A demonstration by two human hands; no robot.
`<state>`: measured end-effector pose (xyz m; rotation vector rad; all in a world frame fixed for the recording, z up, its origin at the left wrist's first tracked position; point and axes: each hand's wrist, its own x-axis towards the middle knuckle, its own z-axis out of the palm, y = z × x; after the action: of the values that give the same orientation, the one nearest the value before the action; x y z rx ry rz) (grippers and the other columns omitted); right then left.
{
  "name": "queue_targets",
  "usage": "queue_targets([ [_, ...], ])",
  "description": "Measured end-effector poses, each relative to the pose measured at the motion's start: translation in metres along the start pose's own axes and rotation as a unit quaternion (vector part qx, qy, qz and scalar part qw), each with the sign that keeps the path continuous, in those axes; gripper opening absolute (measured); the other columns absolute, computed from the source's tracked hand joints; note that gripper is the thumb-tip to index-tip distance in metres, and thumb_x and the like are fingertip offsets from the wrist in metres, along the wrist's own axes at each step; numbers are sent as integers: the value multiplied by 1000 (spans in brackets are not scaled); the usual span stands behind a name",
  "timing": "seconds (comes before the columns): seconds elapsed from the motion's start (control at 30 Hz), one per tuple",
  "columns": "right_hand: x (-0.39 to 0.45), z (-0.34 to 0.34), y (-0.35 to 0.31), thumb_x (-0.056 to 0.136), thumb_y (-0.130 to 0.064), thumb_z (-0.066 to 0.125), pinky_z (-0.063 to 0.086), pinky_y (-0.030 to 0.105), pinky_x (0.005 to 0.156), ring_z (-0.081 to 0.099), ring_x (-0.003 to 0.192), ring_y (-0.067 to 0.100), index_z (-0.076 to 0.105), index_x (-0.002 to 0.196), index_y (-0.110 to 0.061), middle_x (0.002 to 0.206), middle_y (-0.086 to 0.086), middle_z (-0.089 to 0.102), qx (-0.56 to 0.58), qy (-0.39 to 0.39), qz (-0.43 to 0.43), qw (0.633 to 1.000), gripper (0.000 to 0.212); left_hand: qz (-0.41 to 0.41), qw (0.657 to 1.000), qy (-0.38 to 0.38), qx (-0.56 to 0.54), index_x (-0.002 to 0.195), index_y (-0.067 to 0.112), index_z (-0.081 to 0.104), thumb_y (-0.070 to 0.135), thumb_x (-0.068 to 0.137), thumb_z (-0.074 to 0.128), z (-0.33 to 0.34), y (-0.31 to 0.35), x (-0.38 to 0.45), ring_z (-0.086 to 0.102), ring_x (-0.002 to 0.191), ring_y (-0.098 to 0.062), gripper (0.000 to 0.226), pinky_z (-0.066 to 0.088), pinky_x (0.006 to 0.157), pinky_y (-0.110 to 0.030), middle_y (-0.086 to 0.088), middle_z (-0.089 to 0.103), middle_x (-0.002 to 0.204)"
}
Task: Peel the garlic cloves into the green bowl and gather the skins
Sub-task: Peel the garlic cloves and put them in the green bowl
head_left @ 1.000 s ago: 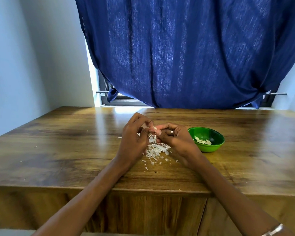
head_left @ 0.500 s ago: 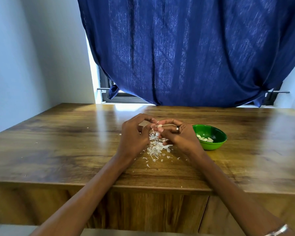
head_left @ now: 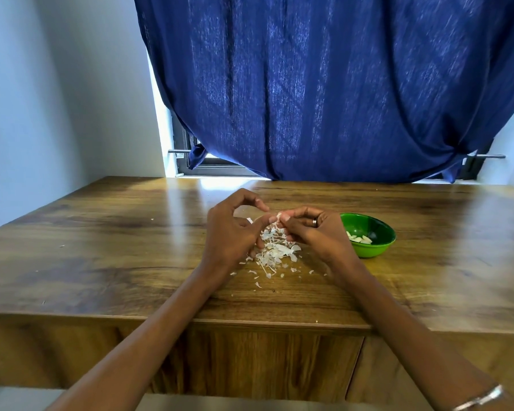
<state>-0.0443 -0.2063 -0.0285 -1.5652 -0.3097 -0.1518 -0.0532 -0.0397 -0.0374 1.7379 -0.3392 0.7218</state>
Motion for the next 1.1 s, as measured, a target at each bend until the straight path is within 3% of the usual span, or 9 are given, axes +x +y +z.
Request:
queue_targets([
  [0.13,2,0,-1,87,-11,75,56,19,66,67,71,11,73,92,-7,82,5,77,42,17,30,999,6,17,999,-35,19,93,10,76,-2,84,80,3,-2,-1,60,37,-15,15,46,38,-26,13,70,68],
  [0.23,1,0,-2,86,-10,76,56,18,65,66,71,11,73,97,-5,82,5,76,59,0,47,997,13,60,996,-41,42,90,14,76,-1,81,82,3,-3,-1,62,40,-15,18,44,40,-19,7,73,84],
  [0.3,-1,1,-3,86,-9,75,54,17,63,65,67,7,73,103,-6,79,3,76,56,-14,40,998,17,69,996,-34,50,88,16,75,0,82,82,3,-3,0,63,40,-16,18,46,41,-23,6,75,89],
  [0.43,-3,1,-5,88,-8,71,56,17,64,66,66,4,75,102,-10,79,2,77,64,-29,29,997,14,54,997,-20,59,85,12,75,-2,86,77,3,-5,1,64,40,-15,14,51,41,-35,18,71,69],
  [0.57,-2,1,-4,90,-3,69,57,17,66,66,68,7,74,91,-14,79,2,76,41,-34,26,998,12,67,995,-30,62,90,16,71,-2,86,78,4,-6,3,65,47,-11,20,47,42,-25,6,72,86],
  [0.83,0,2,-2,92,-5,68,56,19,64,66,71,9,72,93,-9,84,10,73,11,-33,27,999,7,90,993,-47,55,95,19,63,-1,85,80,3,-2,1,60,44,-30,27,50,44,-38,11,65,86],
  [0.9,1,2,-1,93,-5,67,55,20,64,66,71,10,71,92,-10,85,11,73,4,-39,27,999,7,97,991,-61,66,99,15,64,-4,85,77,4,-5,0,58,46,-30,27,49,43,-31,13,65,90],
  [1.0,1,1,-1,94,-3,65,56,21,66,66,74,11,70,92,-10,93,18,73,4,-46,28,999,8,106,989,-81,70,105,10,63,-14,87,69,7,-6,1,57,48,-32,31,43,53,-10,6,64,96],
  [1.1,2,1,-1,95,-1,63,55,19,66,66,75,11,69,94,-6,95,19,73,5,-61,26,998,8,107,988,-95,61,107,7,60,-20,87,62,7,-5,0,56,50,-34,34,45,57,-8,3,62,97],
])
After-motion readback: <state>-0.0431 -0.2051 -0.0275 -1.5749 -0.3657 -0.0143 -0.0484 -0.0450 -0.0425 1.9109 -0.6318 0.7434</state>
